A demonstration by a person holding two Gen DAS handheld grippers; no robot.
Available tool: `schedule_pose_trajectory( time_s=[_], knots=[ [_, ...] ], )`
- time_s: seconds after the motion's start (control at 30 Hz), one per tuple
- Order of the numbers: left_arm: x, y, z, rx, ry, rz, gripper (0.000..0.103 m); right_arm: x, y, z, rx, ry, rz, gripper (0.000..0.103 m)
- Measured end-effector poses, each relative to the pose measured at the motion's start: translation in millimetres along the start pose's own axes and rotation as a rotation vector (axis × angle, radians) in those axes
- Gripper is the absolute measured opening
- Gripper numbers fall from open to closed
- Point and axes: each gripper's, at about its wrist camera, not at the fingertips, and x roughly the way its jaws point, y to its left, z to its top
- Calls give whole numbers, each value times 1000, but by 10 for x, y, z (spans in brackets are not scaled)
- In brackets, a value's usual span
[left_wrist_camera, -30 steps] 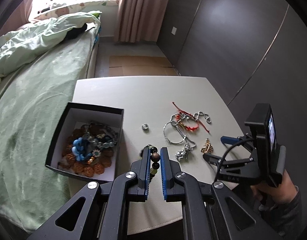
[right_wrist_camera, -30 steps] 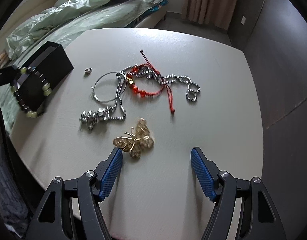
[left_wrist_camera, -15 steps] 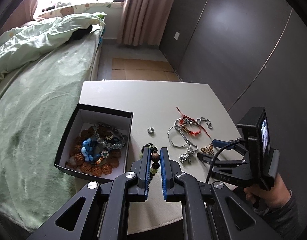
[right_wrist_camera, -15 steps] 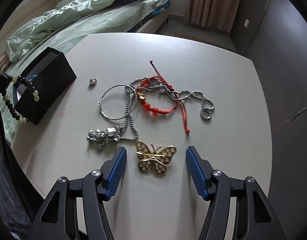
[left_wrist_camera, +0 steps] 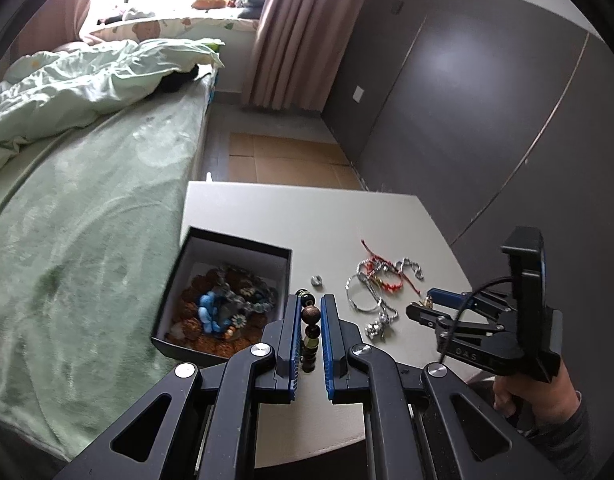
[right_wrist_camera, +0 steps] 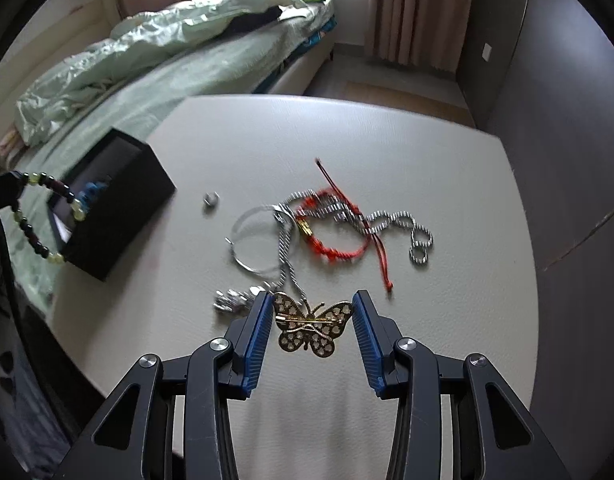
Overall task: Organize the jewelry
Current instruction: 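Release the dark bead bracelet into the box while the right tool carries the brooch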
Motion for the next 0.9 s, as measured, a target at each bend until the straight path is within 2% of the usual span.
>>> schedule_pose_trajectory(
  time_s=[0.17,0.43,0.5,0.57,0.67,0.7,0.73,0.8,0.9],
  knots=[
    [-72,111,99,-12,-17,-7,10,-204,123,111,8,-49,23,42],
    [9,255,272,-51,-2,-63,10,-413,337,231,35,-101,78,42],
    [53,288,301,-61,2,-51,11,-437,391,242,35,-106,85,42],
    [146,360,322,-76,40,-8,12,-451,447,266,35,-110,93,42],
    [237,519,297,-133,99,13,34,-449,536,312,44,-111,117,42],
    [224,570,274,-146,97,6,50,-444,561,318,44,-110,122,42],
    [192,603,253,-150,87,11,60,-436,604,338,43,-109,132,42],
    [116,661,215,-149,64,34,65,-420,677,371,36,-109,143,42],
    [40,776,162,-158,67,53,65,-394,820,433,23,-112,166,42]
  ],
)
